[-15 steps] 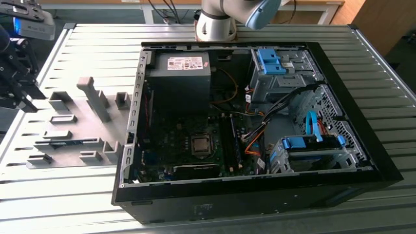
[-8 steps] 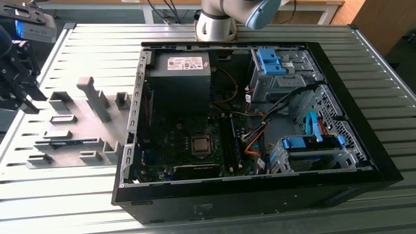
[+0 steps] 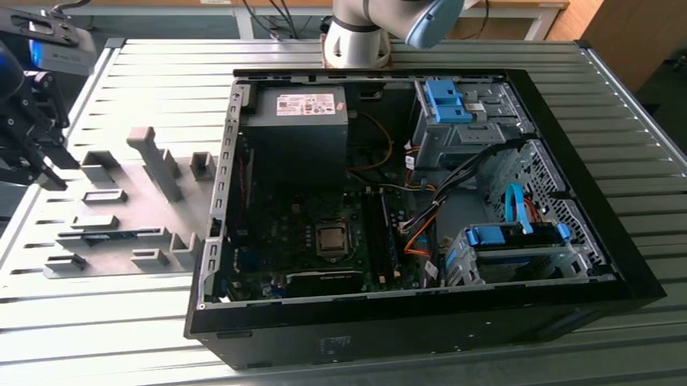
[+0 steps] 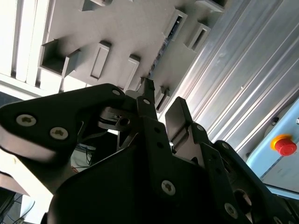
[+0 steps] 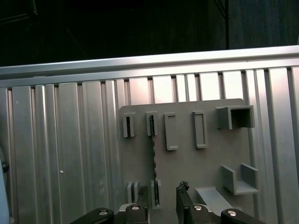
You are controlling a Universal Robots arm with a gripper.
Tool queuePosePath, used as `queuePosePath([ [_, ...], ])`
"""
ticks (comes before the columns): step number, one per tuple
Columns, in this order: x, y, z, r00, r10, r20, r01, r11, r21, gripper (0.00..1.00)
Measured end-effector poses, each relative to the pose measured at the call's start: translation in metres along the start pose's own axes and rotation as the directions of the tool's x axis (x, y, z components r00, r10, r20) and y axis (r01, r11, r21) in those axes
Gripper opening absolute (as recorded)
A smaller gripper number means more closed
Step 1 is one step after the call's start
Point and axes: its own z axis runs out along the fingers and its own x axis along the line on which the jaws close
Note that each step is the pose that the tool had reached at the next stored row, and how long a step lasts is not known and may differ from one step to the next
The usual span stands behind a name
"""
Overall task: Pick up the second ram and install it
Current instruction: 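Pick up the second ram and move it above second insertion slot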
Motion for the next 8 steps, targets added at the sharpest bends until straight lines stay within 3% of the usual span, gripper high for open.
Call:
queuePosePath([
  [8, 0.0000, 0.0000, 0.0032, 1.0000, 0.000, 0.0000, 0.000, 1.0000, 0.0000, 0.37],
])
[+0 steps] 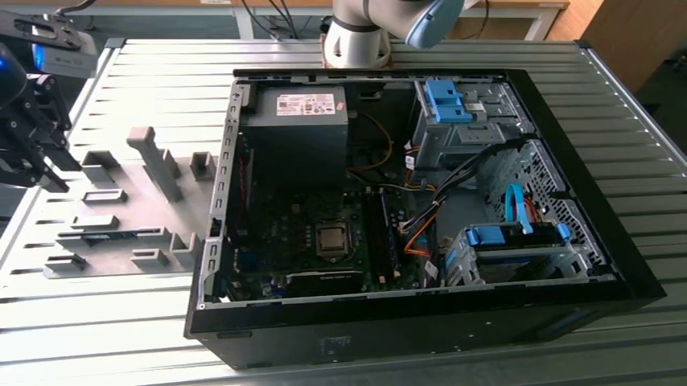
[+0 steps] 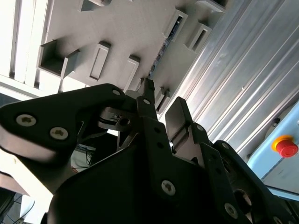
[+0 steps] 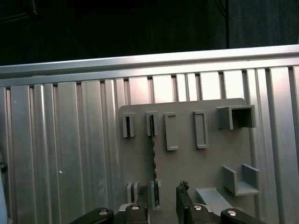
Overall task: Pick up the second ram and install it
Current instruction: 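Pick up the second ram and move it above second insertion slot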
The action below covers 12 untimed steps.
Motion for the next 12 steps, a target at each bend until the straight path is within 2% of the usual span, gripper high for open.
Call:
queuePosePath([
  [12, 0.0001, 0.0000, 0.0023, 1.0000, 0.000, -0.0002, 0.000, 1.0000, 0.0003, 0.37],
])
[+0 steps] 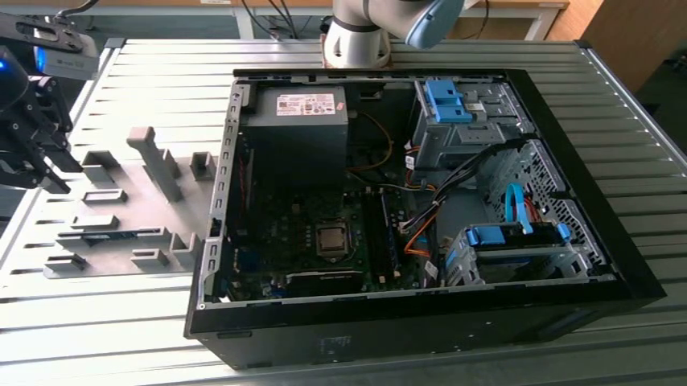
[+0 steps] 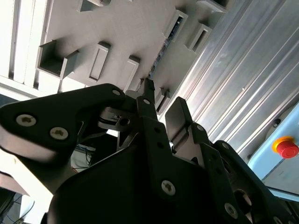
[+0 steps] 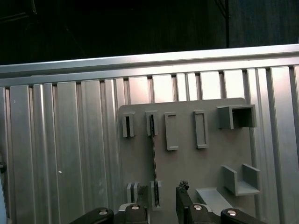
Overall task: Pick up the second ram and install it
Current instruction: 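Pick up the second ram and move it above second insertion slot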
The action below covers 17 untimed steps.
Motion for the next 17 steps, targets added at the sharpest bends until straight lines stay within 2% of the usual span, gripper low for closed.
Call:
queuePosePath([
  [7, 0.0049, 0.0007, 0.0120, 0.9999, -0.012, -0.0003, 0.012, 0.9999, -0.0006, 0.37],
  [17, 0.0057, 0.0022, 0.0300, 0.9999, -0.015, -0.0014, 0.015, 0.9999, -0.0007, 0.37],
])
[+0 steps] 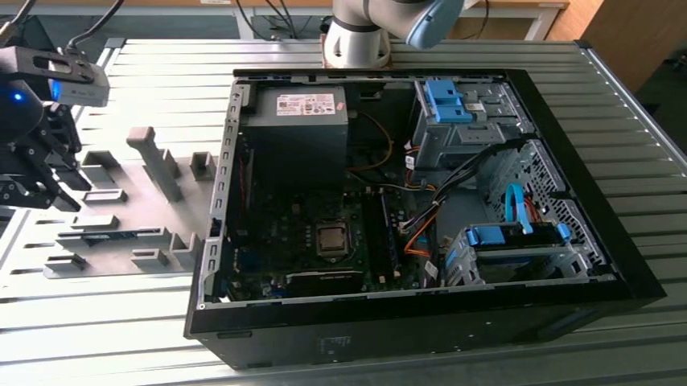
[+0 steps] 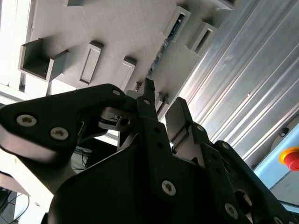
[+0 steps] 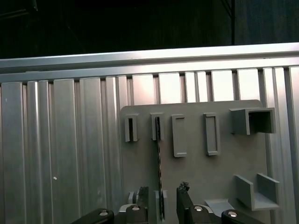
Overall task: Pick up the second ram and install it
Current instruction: 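Pick up the second ram and move it above second insertion slot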
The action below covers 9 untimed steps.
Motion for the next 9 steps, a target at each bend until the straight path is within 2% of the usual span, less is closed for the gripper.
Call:
queuePosePath([
  [4, 0.0001, 0.0004, 0.0071, 1.0000, 0.000, 0.0002, 0.000, 1.0000, 0.0002, 0.37],
  [9, 0.0001, 0.0004, 0.0078, 1.0000, 0.000, 0.0001, 0.000, 1.0000, 0.0001, 0.37],
])
